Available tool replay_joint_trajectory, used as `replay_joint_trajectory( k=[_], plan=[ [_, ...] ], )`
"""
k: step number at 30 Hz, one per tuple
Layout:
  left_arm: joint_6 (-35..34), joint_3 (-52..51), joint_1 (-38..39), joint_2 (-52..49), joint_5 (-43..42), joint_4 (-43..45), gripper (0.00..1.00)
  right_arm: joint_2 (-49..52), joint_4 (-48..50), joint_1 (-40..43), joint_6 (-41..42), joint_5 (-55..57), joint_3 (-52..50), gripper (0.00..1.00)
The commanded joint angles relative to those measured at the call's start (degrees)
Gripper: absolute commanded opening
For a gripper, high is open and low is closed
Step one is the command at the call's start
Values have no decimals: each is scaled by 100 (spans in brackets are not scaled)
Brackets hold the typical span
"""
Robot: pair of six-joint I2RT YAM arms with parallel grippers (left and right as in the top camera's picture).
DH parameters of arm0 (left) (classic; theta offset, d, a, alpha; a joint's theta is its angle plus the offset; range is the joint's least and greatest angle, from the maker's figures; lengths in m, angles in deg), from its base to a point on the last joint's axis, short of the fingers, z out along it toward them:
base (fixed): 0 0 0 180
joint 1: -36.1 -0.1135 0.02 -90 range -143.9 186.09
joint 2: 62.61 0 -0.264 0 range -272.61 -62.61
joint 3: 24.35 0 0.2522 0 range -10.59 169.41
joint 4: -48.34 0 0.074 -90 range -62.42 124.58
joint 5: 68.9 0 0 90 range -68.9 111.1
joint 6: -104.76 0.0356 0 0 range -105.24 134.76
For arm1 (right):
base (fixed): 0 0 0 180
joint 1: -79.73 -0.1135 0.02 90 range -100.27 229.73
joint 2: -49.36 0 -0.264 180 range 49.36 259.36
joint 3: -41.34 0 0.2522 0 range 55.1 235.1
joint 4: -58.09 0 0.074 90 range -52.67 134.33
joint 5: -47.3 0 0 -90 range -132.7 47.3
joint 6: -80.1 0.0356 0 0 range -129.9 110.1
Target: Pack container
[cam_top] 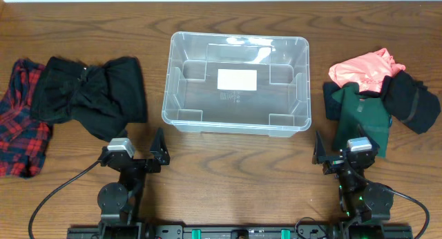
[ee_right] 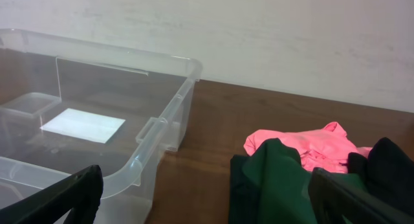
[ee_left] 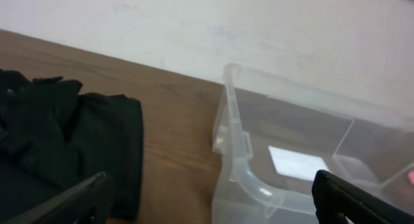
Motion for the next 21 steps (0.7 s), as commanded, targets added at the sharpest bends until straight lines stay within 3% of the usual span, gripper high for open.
replay_joint_trajectory(
  k=[1,9,14,21],
  plan=[
    [-380,72,15,35,-13,111,98,-37,-4,37,-74,22,-24,99],
    [-487,1567,-214,-946,162,-734,98,-35,-4,37,-74,22,-24,99],
    [-365,3237,-592,-2599,157,-1786,98,-35,-4,37,-74,22,-24,99],
    [293,5928,-837,-5484,155,-4116,98,-35,-4,37,-74,22,-24,99]
  ],
)
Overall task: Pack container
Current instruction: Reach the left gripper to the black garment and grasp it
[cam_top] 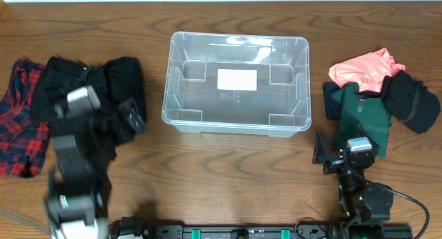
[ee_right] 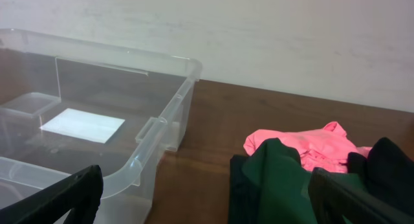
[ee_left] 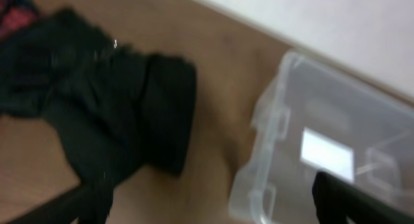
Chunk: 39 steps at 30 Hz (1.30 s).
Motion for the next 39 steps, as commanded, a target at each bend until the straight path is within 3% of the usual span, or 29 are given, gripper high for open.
replay_joint_trajectory(
  k=[1,5,13,23,30,39],
  plan=[
    [516,1091,-42,-1263,24,-682,98,-35,-7,37,-74,15,-22,99],
    [542,1847,-42,-2479,26,-949,98,-35,-7,37,-74,15,-22,99],
    [785,1891,-46,-3648,28,-354,98,-35,-7,37,-74,15,-22,99],
    [1311,1891,-46,-4673,125,238,98,-35,-7,37,-74,15,-22,99],
    [1364,1891,-46,-5289,837,407,98,-35,-7,37,-74,15,-22,99],
    [1456,1891,-46,-5668,868,837,98,-35,-7,37,-74,15,-22,99]
  ],
)
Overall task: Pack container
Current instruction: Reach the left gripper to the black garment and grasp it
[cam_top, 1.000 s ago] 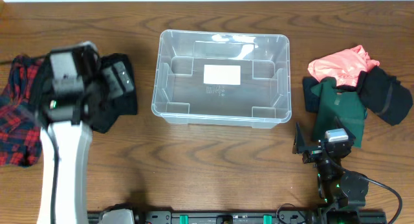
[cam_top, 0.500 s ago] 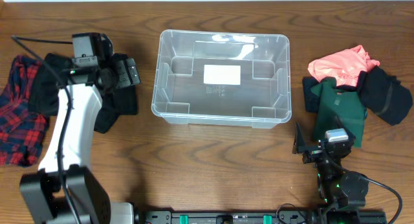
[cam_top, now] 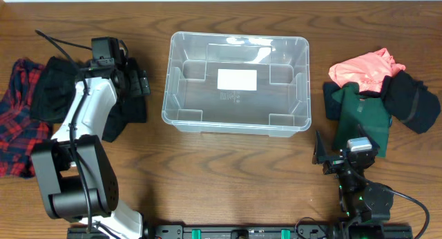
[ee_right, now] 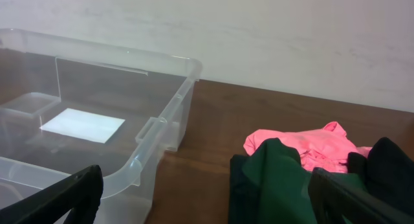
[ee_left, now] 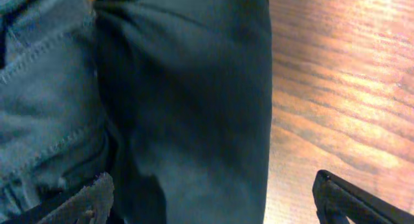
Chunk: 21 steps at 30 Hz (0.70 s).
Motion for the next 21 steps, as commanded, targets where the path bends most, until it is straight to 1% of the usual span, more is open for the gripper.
replay_joint_trajectory(
  k=[1,6,14,21],
  plan=[
    [107,90,-39,-120,131,195,98,-35,-4,37,-74,15,-22,99],
    [227,90,-39,-201,129,520,98,-35,-4,37,-74,15,-22,99],
    [404,90,-39,-616,129,680,98,-37,-4,37,-74,15,-22,99],
    [407,90,-33,-1051,131,800,99,-37,-4,37,-74,15,-22,99]
  ],
)
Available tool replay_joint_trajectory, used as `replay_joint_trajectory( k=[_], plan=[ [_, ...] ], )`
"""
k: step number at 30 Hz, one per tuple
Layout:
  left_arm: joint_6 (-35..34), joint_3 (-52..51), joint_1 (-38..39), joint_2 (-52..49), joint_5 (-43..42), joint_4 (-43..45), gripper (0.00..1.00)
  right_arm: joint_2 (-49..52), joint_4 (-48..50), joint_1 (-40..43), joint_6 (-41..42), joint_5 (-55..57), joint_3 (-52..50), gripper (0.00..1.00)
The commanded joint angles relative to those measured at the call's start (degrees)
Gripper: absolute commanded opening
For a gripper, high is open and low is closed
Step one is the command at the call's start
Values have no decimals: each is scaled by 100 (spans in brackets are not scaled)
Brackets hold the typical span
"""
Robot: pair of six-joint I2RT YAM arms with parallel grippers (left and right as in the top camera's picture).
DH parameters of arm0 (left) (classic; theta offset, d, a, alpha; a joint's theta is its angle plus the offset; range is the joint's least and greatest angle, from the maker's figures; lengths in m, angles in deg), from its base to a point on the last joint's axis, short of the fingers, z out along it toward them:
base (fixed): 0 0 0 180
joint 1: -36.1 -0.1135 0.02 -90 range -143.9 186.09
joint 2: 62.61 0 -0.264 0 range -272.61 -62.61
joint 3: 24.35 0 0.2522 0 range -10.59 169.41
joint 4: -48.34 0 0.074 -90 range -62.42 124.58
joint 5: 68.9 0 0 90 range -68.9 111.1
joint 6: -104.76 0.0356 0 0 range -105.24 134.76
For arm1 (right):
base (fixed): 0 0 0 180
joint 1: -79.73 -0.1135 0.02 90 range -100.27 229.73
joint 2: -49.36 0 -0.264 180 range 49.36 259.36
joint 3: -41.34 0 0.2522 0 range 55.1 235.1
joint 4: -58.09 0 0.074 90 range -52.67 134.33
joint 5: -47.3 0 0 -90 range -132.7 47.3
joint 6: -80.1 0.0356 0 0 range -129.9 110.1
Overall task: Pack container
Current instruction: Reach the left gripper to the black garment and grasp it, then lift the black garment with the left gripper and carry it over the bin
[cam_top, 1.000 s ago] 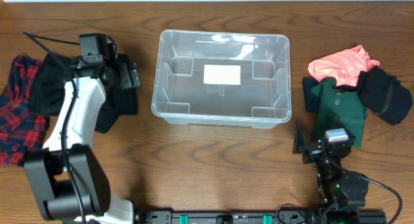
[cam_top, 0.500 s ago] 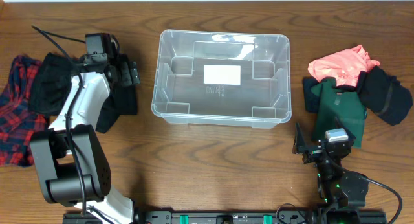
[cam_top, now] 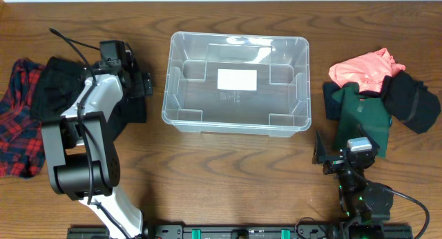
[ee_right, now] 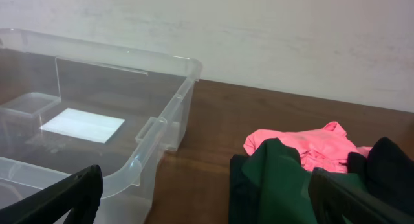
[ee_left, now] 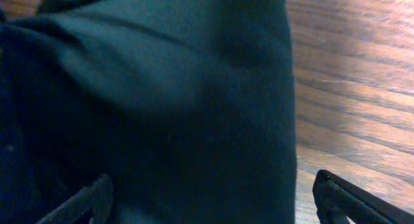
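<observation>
The clear plastic container (cam_top: 235, 80) stands empty at the table's middle, a white label on its floor. A black garment (cam_top: 76, 94) lies to its left, partly over a red plaid one (cam_top: 19, 125). My left gripper (cam_top: 137, 85) is open and down at the black garment's right edge. In the left wrist view the dark cloth (ee_left: 162, 107) fills the space between the fingers (ee_left: 87, 199). My right gripper (cam_top: 338, 154) rests open near the front edge, empty, facing the container (ee_right: 97, 120).
A pile at the right holds a pink garment (cam_top: 364, 66), a dark green one (cam_top: 362, 115) and a black one (cam_top: 411, 101). Bare wood (ee_left: 349, 88) shows to the right of the black cloth. The left arm's cable (cam_top: 69, 42) loops over the left pile.
My left gripper has come closer to the black garment's right edge; the cloth now looks darker and nearer between the still open fingers. The right arm has not moved.
Both grippers first rested open at the front edge. Then my left arm was raised and over the black garment on the left. Then its open gripper hung just over the garment's right edge, and now it sits down against that cloth.
</observation>
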Motion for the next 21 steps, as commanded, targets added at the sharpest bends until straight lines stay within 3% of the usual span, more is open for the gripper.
replay_joint_trajectory(
  k=[1,3,4,7,12,16,21],
  plan=[
    [83,90,-35,-234,74,66,100,-35,-7,37,-74,15,-22,99],
    [79,90,-35,-313,116,105,92,-35,-7,37,-74,15,-22,99],
    [79,90,-35,-339,190,120,82,-35,-7,37,-74,15,-22,99],
    [74,90,-35,-363,398,153,38,-35,-7,37,-74,15,-22,99],
    [74,90,-28,-363,435,254,8,-35,-7,37,-74,15,-22,99],
    [-46,90,-11,-310,435,240,6,-35,-7,37,-74,15,-22,99],
    [-695,168,-17,179,428,118,6,-35,-7,37,-74,15,-22,99]
  ],
)
